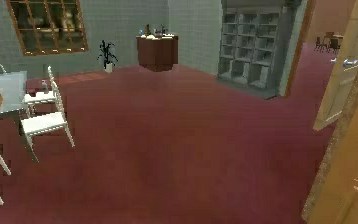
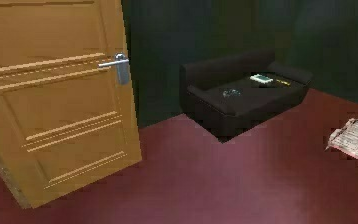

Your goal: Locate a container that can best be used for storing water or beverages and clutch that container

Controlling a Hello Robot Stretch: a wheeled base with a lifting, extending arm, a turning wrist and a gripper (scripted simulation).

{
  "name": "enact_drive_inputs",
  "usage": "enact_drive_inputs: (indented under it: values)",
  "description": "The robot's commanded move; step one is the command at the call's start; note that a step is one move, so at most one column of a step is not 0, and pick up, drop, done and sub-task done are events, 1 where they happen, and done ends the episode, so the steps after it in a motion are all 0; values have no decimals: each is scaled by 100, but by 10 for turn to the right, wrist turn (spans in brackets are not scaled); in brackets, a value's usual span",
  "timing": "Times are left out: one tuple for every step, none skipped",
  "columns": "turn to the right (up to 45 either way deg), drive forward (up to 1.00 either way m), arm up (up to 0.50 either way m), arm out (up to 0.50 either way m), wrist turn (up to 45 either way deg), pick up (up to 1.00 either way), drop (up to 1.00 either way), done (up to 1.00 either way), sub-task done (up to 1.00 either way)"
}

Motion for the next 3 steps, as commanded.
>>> enact_drive_inputs:
  values:
    - [270, 0, 0, 0, 0, 0, 0, 0, 0]
    - [0, 25, 0, 0, 0, 0, 0, 0, 0]
    - [-450, 0, 0, 0, 0, 0, 0, 0, 0]
